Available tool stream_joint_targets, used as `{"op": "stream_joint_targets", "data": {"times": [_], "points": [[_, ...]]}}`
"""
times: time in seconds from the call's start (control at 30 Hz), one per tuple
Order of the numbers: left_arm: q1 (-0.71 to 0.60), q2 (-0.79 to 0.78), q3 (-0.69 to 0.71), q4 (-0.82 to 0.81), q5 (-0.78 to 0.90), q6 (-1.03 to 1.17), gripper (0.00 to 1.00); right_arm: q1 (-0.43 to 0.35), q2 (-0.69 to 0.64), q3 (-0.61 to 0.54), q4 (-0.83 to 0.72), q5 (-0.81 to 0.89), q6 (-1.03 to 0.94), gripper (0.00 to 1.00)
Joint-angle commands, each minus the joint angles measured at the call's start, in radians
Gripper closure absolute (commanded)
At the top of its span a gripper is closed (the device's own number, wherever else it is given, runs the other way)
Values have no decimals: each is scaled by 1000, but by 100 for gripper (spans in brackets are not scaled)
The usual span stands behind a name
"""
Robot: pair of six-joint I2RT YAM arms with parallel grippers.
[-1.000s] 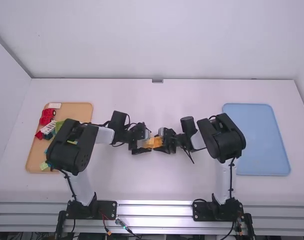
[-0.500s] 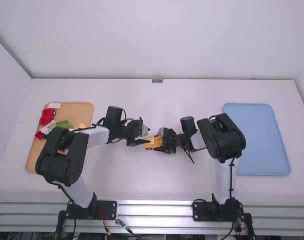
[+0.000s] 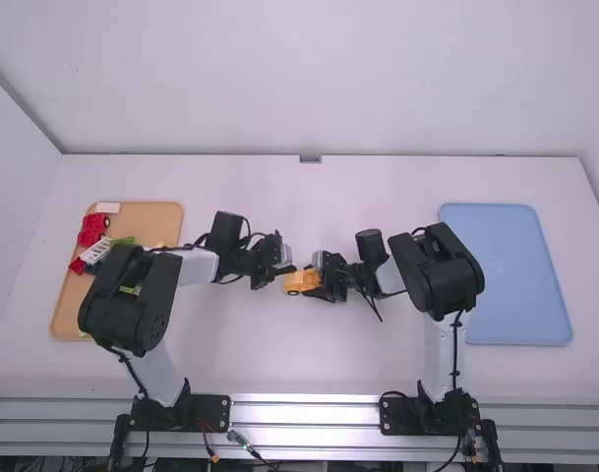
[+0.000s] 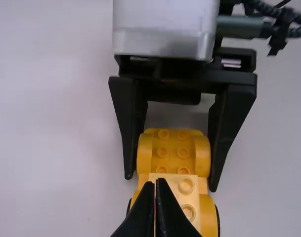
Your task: Assemble lego blocks to make yellow taxi
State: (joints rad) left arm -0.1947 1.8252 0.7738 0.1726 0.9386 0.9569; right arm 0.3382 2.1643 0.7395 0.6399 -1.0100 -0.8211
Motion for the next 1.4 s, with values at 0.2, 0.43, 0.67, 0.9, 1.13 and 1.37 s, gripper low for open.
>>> {"op": "stream_joint_targets", "data": {"times": [0.2,0.43,0.67,0.9,1.13,1.37], "points": [[-6,56,1,1,6,-25,98,2,14,-13,-19,46,13,42],[-29,89,1,-7,-39,-26,98,2,14,-13,-19,46,13,42],[-28,103,1,-71,-100,-25,98,2,14,-13,-19,46,13,42],[-35,103,-16,-144,-233,-26,98,2,14,-13,-18,47,13,42],[-35,103,-23,-151,-249,-25,98,2,14,-13,-18,46,13,42],[-33,90,30,-196,-208,-24,98,2,14,-12,-18,47,13,42]]}}
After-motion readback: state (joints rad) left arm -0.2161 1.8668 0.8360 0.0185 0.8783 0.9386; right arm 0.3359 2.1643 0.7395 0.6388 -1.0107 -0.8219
